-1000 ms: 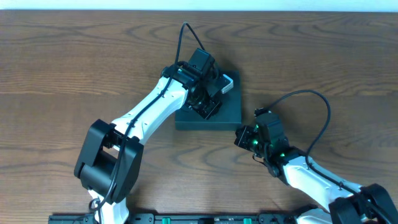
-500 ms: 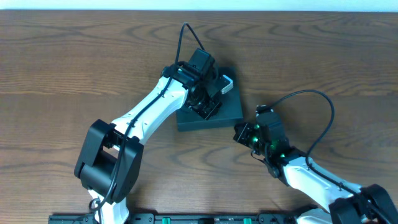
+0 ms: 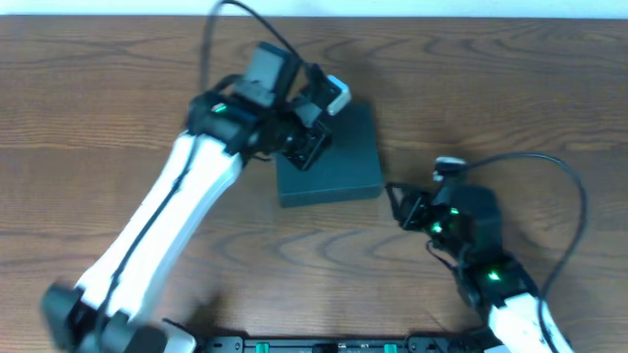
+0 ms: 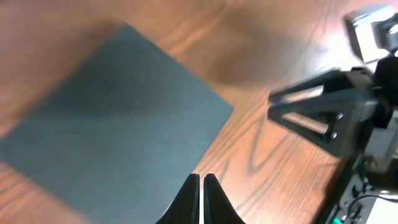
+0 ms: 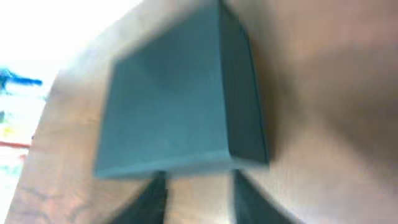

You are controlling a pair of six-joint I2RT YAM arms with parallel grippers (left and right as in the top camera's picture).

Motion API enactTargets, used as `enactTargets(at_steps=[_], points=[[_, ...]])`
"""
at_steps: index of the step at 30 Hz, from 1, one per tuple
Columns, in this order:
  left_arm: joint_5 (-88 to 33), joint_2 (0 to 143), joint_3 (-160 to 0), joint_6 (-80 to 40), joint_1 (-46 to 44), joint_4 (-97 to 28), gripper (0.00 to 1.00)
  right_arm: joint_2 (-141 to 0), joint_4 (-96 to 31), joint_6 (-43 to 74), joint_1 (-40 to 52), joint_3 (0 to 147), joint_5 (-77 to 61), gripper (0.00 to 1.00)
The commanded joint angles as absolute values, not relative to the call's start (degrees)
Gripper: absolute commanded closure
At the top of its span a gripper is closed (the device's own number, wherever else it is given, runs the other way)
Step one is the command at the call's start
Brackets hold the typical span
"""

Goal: Pack container

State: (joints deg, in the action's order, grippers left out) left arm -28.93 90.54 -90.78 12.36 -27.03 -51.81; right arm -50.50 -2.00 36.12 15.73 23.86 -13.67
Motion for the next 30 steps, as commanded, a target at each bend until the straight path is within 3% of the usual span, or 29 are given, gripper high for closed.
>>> enactTargets(at_steps=[1,2,6,7,8,9,25,30], points=[[-23.8,84.7,-92.1,7.8,-24.6,-53.2,0.94,-45.1,-1.8,26.7,13.1,28.5,-12.3,0.29],[-22.2,82.1,-92.1,6.2,-23.4,-53.8,0.94,-43.2,-1.8,25.0,12.2,30.0,-12.4,0.01],[-21.5,76.6,-92.1,5.1,-21.4,-55.0,0.94,-40.5,-0.8,24.6,11.2,32.8,-11.7,0.01],[-21.0,75.7,-92.1,4.6,-21.3,-55.5,0.84,-40.3,0.1,24.6,11.1,32.8,-10.6,0.01],[-20.2,74.8,-92.1,2.1,-21.3,-55.7,0.13,-40.4,1.8,24.6,11.1,32.8,-8.6,0.01],[-20.2,74.3,-92.1,-0.3,-21.3,-55.7,0.05,-40.5,2.0,24.6,11.1,32.8,-8.2,0.01],[-20.3,74.4,-92.0,-1.8,-21.4,-56.1,0.05,-45.0,-27.7,24.6,11.1,32.8,-8.2,0.01],[-12.9,69.7,-91.9,-1.3,-21.4,-65.2,0.05,-47.6,-34.5,24.6,11.1,32.8,-8.2,0.01]])
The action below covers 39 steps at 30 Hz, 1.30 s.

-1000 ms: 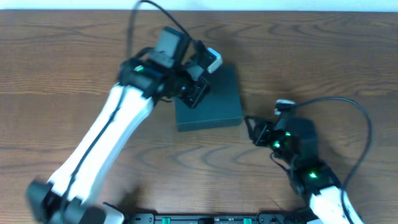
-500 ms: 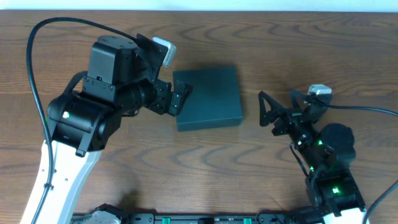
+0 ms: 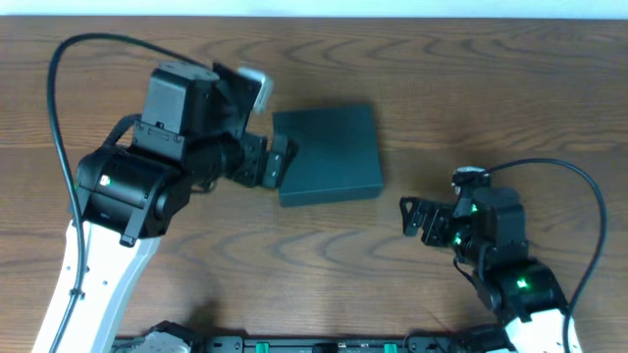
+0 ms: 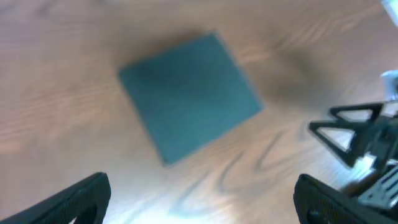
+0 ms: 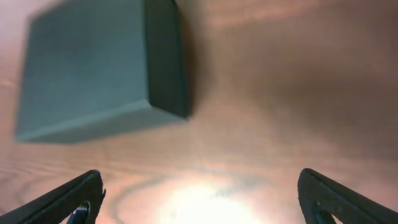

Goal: Pack container

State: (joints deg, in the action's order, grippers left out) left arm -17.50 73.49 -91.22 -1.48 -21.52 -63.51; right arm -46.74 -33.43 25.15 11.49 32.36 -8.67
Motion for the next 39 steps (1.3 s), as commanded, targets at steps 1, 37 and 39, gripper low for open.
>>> enactTargets(at_steps=[1,37,39], points=[[-12.3,67.6,-91.3,-1.3,-21.3,-66.1,0.05,-48.1,-35.3,24.6,11.1,32.8,-8.2,0.01],[3.2,0.2,-9.3,-11.9,-2.3,-26.1,0.05,-55.1,-36.7,24.6,11.1,32.8,-8.2,0.01],[4.0,0.2,-8.7,-11.8,-2.2,-26.1,0.05,-55.1,-36.7,24.6,11.1,32.8,-8.2,0.01]])
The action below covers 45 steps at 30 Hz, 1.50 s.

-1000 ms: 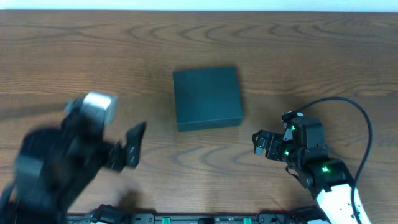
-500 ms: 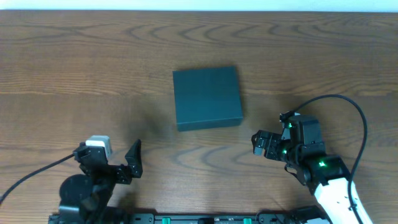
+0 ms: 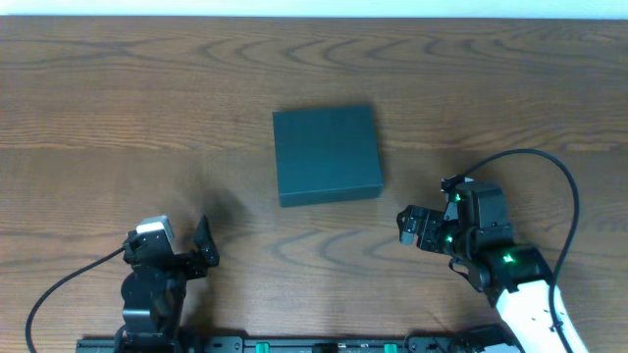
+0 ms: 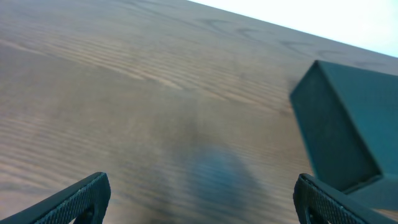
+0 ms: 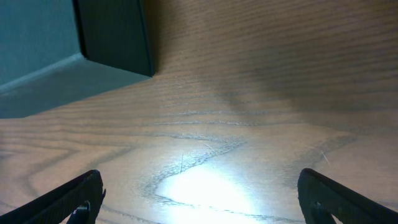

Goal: Pack container

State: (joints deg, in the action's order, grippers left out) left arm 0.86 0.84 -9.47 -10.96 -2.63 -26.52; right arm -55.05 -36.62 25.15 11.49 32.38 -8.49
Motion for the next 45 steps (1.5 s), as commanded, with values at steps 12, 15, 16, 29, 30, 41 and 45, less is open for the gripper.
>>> enactTargets(at_steps=[12,15,16,29,30,41,45], points=[[4.7,0.2,-7.4,-11.8,-2.3,-25.8,0.05,-55.1,-36.7,24.6,11.1,32.8,-8.2,0.01],[4.7,0.3,-7.4,-11.8,-2.3,-25.8,0.05,-55.1,-36.7,24.6,11.1,32.8,-8.2,0.01],[4.7,0.3,-7.4,-11.8,-2.3,-25.8,0.05,-55.1,-36.7,24.6,11.1,32.8,-8.2,0.01],[4.7,0.3,-7.4,-11.8,-2.3,-25.8,0.05,-55.1,-36.7,24.6,11.1,32.8,-8.2,0.01],[4.7,0.3,-7.4,-11.8,-2.3,-25.8,0.05,-55.1,-36.7,24.6,11.1,32.8,-8.2,0.01],[4.7,0.3,-7.4,-11.8,-2.3,-25.8,0.05,-33.7,-31.4,15.7,11.2,27.3,2.4,0.01],[4.7,0.3,-7.4,-11.8,-2.3,-25.8,0.05,-23.3,-24.7,7.5,11.2,18.9,2.4,0.01]])
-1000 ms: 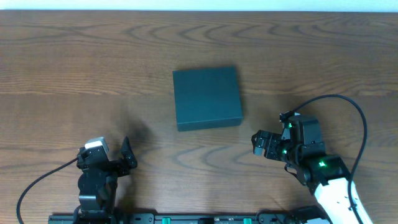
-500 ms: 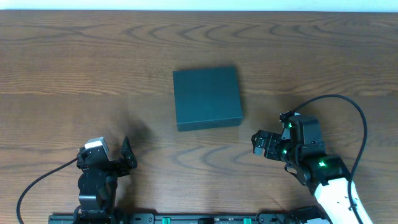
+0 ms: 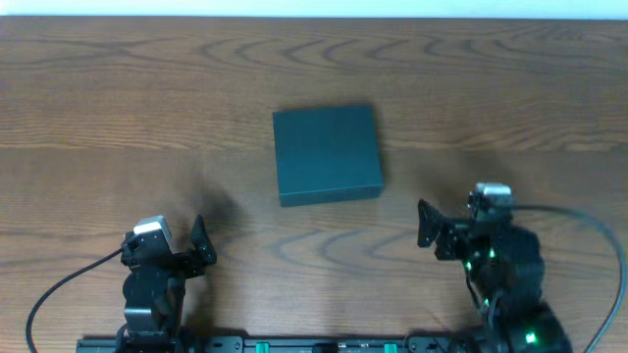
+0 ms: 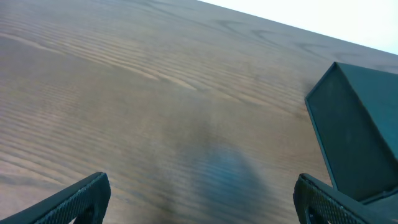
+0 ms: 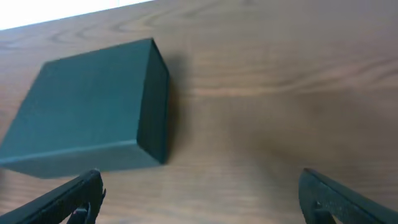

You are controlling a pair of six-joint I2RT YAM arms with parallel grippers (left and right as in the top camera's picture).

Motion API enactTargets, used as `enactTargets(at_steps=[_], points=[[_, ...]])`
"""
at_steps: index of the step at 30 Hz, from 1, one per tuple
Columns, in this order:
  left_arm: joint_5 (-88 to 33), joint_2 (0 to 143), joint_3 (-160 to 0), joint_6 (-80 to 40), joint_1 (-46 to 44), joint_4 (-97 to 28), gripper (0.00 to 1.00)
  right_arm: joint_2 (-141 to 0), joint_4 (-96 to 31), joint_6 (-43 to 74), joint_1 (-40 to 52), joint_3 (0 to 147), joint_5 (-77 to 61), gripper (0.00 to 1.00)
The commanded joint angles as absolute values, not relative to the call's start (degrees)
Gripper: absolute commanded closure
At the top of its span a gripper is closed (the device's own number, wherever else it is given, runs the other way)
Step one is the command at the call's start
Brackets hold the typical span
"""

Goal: Pack container

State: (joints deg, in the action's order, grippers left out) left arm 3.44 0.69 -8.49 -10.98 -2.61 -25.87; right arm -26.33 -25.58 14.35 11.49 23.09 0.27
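A closed dark teal box (image 3: pixel 327 154) lies flat in the middle of the wooden table, also seen in the left wrist view (image 4: pixel 360 143) and the right wrist view (image 5: pixel 87 112). My left gripper (image 3: pixel 196 250) is drawn back at the near left edge, jaws wide open and empty (image 4: pixel 202 199). At the near right, my right gripper (image 3: pixel 429 226) is also open and empty (image 5: pixel 202 196), pointing toward the box. Neither touches the box.
Bare brown wooden table (image 3: pixel 118 108) all around the box. A black rail with green lights (image 3: pixel 324 345) runs along the near edge between the two arm bases.
The right arm has pulled back toward its base and now sits lower right, still open. The left arm and the box are as before.
First my left gripper was shut over the box's top and the right gripper stood open at its right side. Then the left gripper was open beside the box's left edge. Later both arms were withdrawn near the front edge, open, with the closed box alone mid-table.
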Motion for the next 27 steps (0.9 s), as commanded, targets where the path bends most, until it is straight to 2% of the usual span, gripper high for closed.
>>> enactTargets(at_steps=[1,7,18,27], points=[[4.7,0.3,-7.4,-11.8,-2.3,-25.8,0.05,-21.2,-23.2,6.4,11.2,16.4,2.4,0.01],[4.7,0.3,-7.4,-11.8,-2.3,-25.8,0.05,-12.0,-21.6,6.3,11.9,6.7,1.7,0.00],[4.7,0.3,-7.4,-11.8,-2.3,-25.8,0.05,-0.7,-21.1,4.0,12.0,6.3,2.6,0.01],[4.7,0.3,-7.4,-11.8,-2.3,-25.8,0.05,-0.3,-21.0,4.0,12.1,6.3,2.6,0.01]])
